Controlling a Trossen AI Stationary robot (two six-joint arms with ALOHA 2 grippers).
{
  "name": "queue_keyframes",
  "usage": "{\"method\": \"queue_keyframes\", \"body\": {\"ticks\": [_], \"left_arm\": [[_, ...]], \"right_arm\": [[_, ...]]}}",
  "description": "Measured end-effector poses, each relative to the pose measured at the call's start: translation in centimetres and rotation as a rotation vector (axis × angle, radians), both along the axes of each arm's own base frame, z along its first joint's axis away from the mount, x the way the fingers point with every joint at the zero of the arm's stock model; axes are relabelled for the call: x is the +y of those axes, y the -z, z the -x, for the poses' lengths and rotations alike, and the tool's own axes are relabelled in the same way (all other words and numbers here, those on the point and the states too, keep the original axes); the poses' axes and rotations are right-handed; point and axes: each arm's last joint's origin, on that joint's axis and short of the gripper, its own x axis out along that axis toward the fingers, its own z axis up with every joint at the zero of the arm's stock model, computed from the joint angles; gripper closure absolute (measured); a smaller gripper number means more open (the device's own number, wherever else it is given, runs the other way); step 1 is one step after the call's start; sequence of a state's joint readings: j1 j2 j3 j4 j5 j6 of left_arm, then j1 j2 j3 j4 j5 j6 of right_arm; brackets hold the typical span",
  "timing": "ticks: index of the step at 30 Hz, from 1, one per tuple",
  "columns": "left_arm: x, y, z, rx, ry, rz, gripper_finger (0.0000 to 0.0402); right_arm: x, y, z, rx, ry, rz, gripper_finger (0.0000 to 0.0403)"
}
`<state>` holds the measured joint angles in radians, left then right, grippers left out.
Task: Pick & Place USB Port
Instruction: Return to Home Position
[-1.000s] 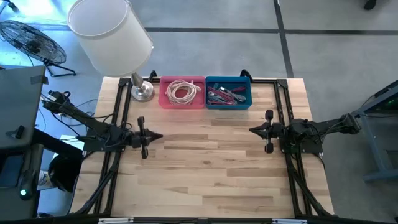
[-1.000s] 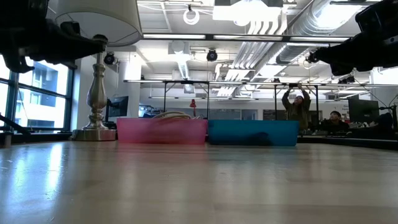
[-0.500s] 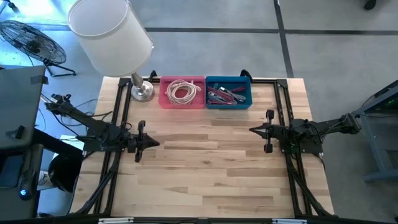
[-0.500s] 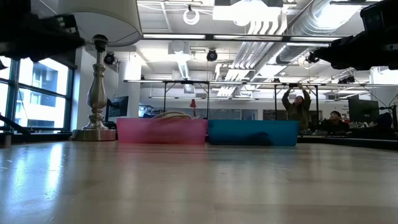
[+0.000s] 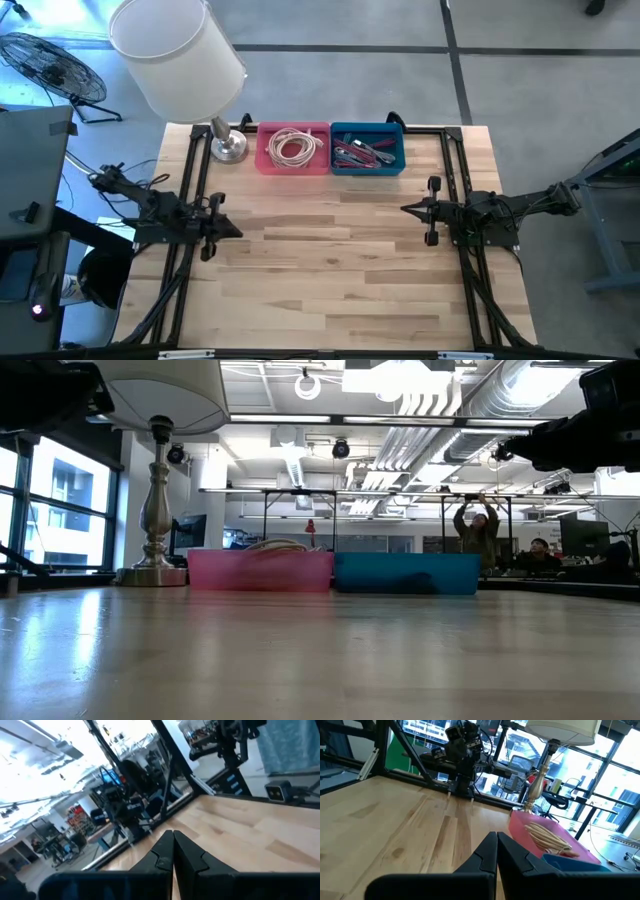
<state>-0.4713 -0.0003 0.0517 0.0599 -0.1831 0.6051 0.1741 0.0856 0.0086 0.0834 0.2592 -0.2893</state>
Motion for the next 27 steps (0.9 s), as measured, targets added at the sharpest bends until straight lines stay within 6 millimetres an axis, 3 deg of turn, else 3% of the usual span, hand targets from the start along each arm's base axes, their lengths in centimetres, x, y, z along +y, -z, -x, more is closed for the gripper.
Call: {"method": "queue_keyframes", "body": {"ticks": [5, 14, 20, 27], "left_arm": [[-0.16, 0.69, -0.16, 0.024, 0.025, -0.009, 0.0401], [-0.27, -0.17, -0.02, -0.095, 0.075, 0.0, 0.0401], [-0.51, 0.15, 0.01, -0.079, 0.15, -0.037, 0.0401], [-0.28, 0.44, -0.15, -0.06, 0.118, -0.071, 0.0401]], "right_arm": [[0.0, 0.03, 0.01, 0.002, -0.001, 0.0, 0.0403], [0.01, 0.06, 0.0, 0.006, -0.004, 0.001, 0.0403], [0.01, 0.06, 0.0, 0.006, -0.004, 0.001, 0.0403], [0.01, 0.06, 0.0, 0.006, -0.004, 0.001, 0.0403]]}}
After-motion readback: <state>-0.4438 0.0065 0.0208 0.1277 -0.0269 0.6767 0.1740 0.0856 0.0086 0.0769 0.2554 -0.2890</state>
